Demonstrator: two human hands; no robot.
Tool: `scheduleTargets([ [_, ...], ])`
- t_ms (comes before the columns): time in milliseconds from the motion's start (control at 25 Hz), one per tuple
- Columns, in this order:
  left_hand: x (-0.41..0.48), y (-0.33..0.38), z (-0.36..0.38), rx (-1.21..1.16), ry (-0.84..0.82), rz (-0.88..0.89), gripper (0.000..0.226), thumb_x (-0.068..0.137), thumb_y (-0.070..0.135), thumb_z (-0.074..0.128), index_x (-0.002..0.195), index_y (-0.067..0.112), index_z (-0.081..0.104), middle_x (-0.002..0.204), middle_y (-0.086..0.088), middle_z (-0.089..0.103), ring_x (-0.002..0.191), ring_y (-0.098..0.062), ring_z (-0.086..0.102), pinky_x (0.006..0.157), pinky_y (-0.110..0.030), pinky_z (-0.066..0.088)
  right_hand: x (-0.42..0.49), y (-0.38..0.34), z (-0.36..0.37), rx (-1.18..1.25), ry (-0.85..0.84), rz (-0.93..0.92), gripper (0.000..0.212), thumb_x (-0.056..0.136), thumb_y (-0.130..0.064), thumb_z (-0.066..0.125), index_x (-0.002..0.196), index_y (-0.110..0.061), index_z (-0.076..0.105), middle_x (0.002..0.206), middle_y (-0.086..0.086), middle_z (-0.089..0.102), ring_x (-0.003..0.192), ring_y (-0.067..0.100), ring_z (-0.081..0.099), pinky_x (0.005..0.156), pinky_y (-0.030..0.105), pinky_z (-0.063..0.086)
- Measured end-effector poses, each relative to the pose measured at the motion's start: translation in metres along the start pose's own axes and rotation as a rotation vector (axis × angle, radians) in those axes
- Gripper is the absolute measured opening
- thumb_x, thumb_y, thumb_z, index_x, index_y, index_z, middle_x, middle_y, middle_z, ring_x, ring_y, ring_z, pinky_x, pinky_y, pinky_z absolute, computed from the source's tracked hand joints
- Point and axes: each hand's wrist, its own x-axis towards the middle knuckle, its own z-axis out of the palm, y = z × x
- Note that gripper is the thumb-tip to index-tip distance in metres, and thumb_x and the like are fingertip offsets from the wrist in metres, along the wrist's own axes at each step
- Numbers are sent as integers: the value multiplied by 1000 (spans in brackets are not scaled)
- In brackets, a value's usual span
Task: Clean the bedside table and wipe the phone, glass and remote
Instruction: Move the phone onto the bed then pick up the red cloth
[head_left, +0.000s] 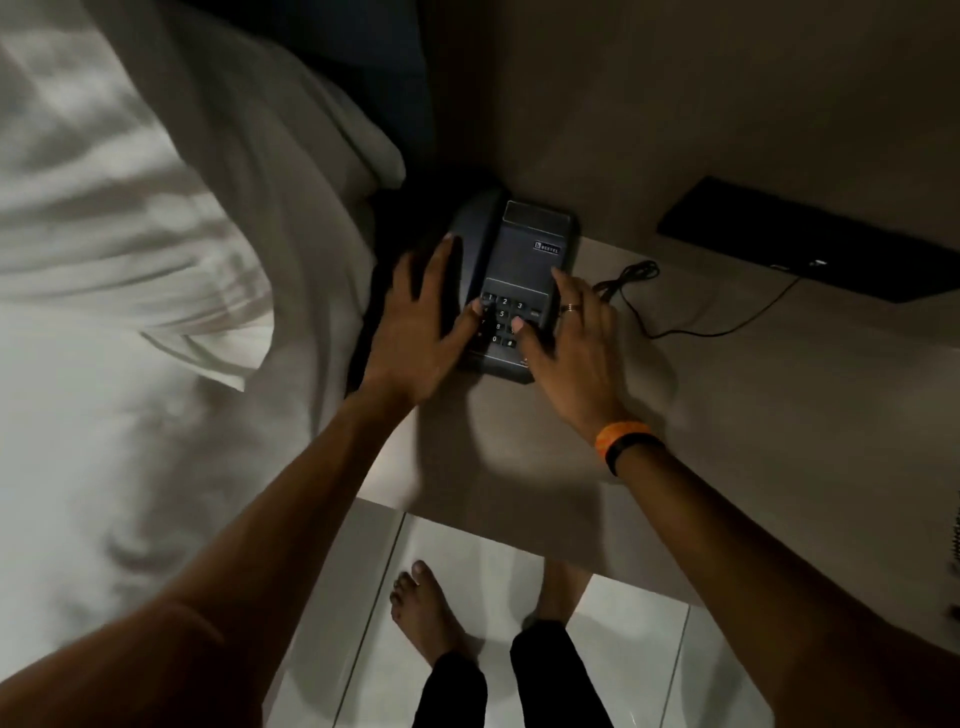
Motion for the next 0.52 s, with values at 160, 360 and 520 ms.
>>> scheduleTargets([
  [160, 29, 1, 2, -171, -89, -93, 97, 86, 44, 63, 162, 28, 6, 167, -8, 25, 148, -36, 33, 118, -58, 33, 17, -11, 16, 190, -18, 82, 69, 102, -37, 54, 162, -32, 19, 162, 13, 31, 148, 32, 29, 121, 38, 26],
  [360, -52, 23, -8, -350, 70, -157, 102, 79, 49, 69, 162, 24, 15, 165, -6, 29, 149, -27, 32, 118, -53, 36, -35, -30, -8, 291, -74, 4, 68, 102, -31, 56, 160, -39, 22, 166, 3, 24, 146, 6, 23, 107, -6, 22],
  [520, -174, 50, -39, -609, 332, -357, 99, 77, 45, 83, 154, 54, 20, 150, 11, 42, 130, -30, 54, 91, -59, 57, -112, -74, -45, 285, -170, -191, 68, 94, -48, 54, 156, -46, 27, 165, -8, 28, 149, 2, 26, 107, -4, 19],
])
